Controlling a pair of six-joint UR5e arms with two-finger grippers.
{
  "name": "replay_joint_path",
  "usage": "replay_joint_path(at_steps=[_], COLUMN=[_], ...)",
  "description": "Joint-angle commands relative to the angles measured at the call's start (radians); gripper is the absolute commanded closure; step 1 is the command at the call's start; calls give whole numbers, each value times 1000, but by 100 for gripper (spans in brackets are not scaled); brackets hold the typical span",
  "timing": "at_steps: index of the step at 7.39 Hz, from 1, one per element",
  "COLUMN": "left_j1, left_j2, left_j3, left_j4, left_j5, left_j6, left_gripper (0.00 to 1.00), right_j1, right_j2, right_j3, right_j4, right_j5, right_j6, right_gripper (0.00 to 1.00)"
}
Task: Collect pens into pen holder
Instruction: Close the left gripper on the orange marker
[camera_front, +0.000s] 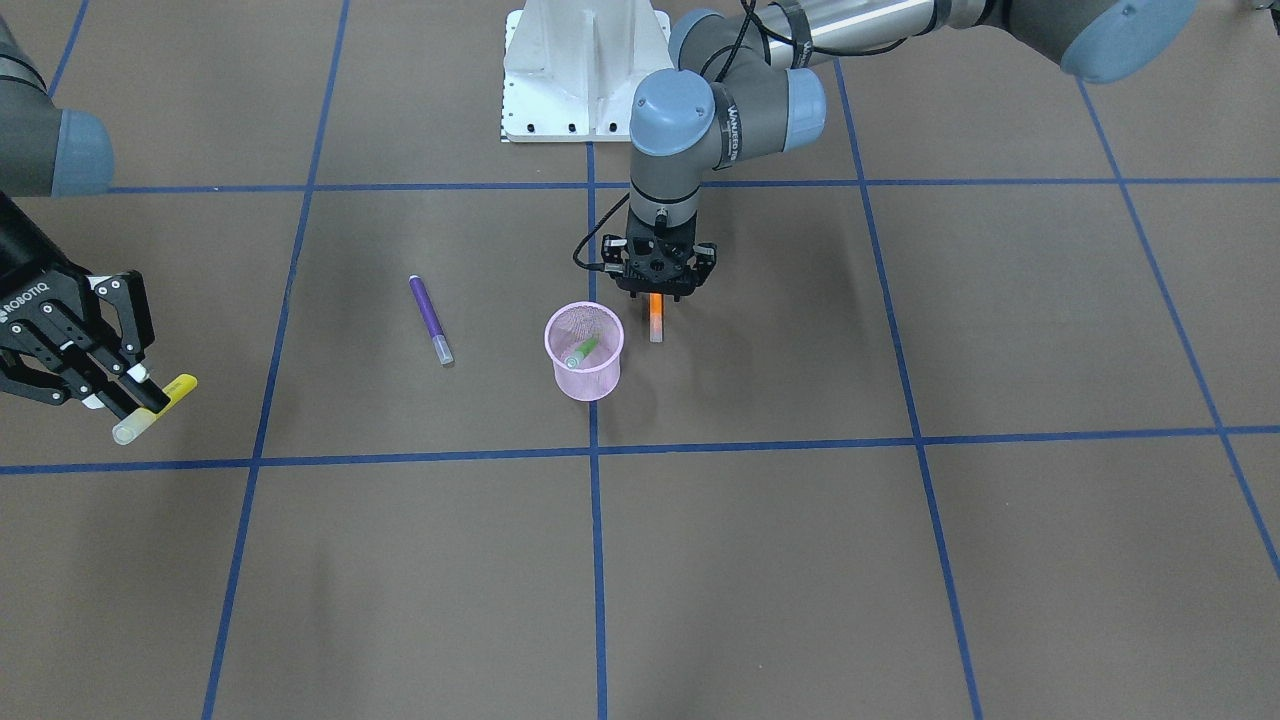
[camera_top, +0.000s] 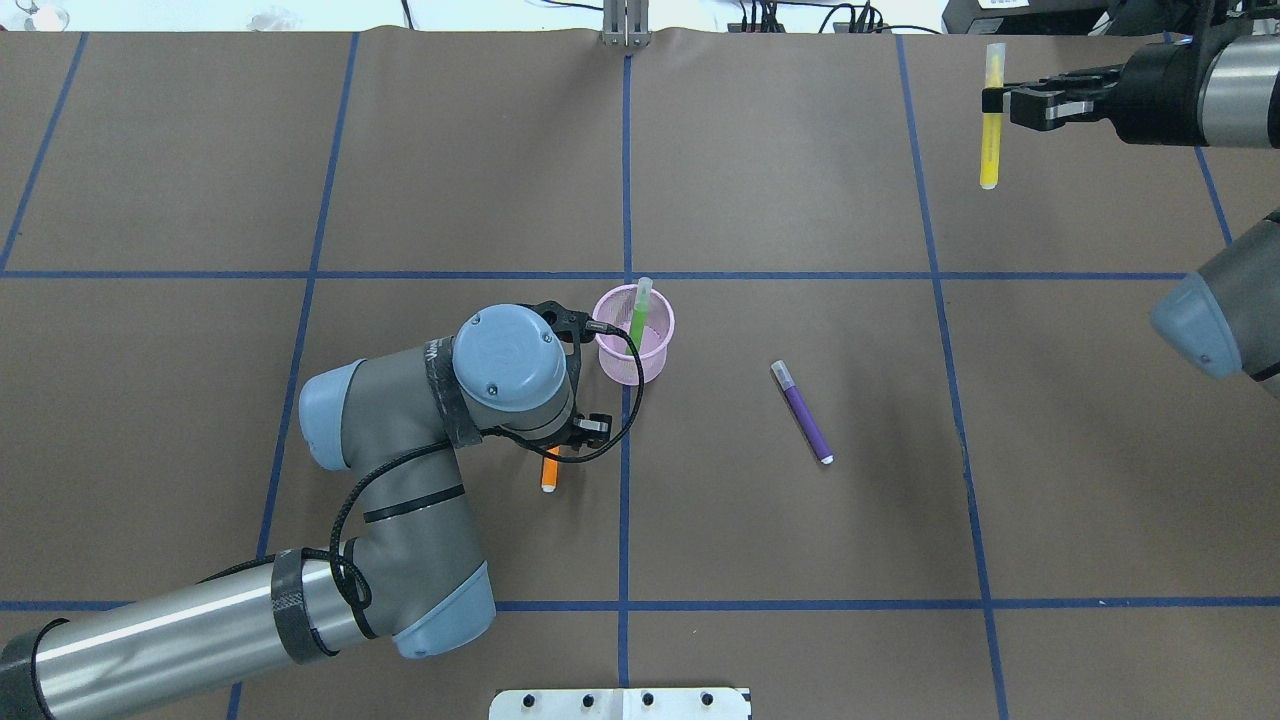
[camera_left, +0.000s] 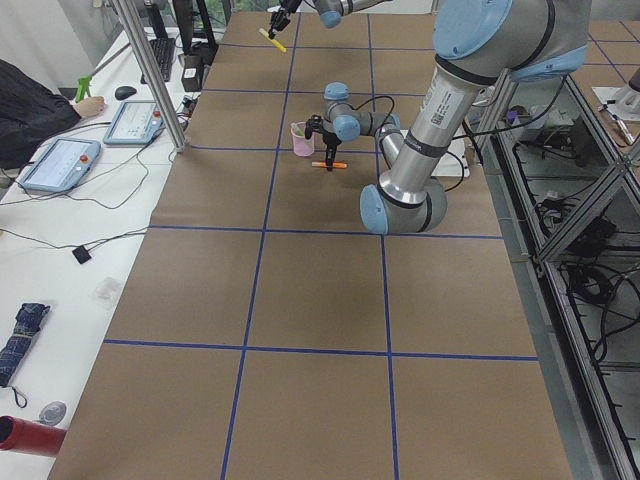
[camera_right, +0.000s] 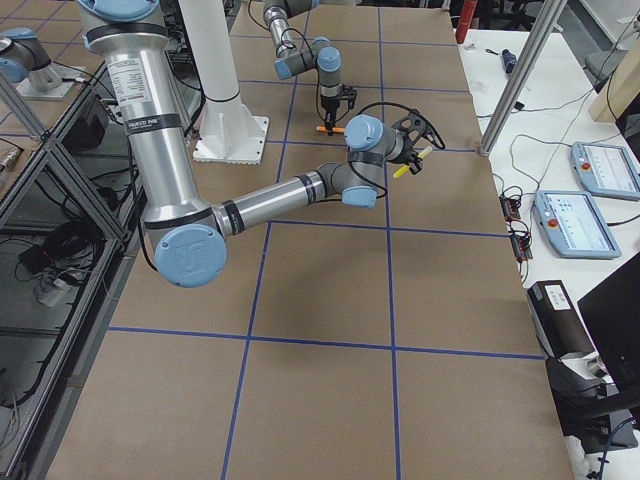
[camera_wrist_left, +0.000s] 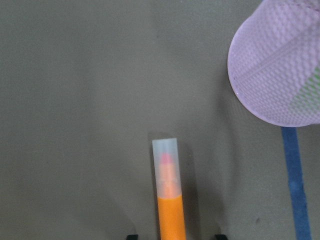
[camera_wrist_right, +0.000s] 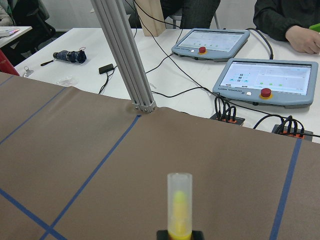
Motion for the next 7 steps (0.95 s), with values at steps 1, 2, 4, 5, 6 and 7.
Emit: replay_joint_path(at_steps=[1,2,4,5,6,7], left_j1=[0,0,6,6,2,-18], left_j2=[-1,-1,-1,1,1,4], left_j3=[1,1,1,-6,-29,-81], left_j4=[0,0,0,2,3,5], left_j5=[0,0,0,0,0,2], left_j6=[0,-5,-83,-81,-81,-80], left_gripper=[57,70,100,100,100,100], right_j1=[0,0,0,0,0,-2], right_j2=[0,0,0,0,2,14], right_j3=[-1,-1,1,-1,2,4], right_j4=[0,0,0,0,0,0], right_j5=[0,0,1,0,0,0], right_j6=[0,0,-1,0,0,0], right_gripper=[100,100,100,100,100,100])
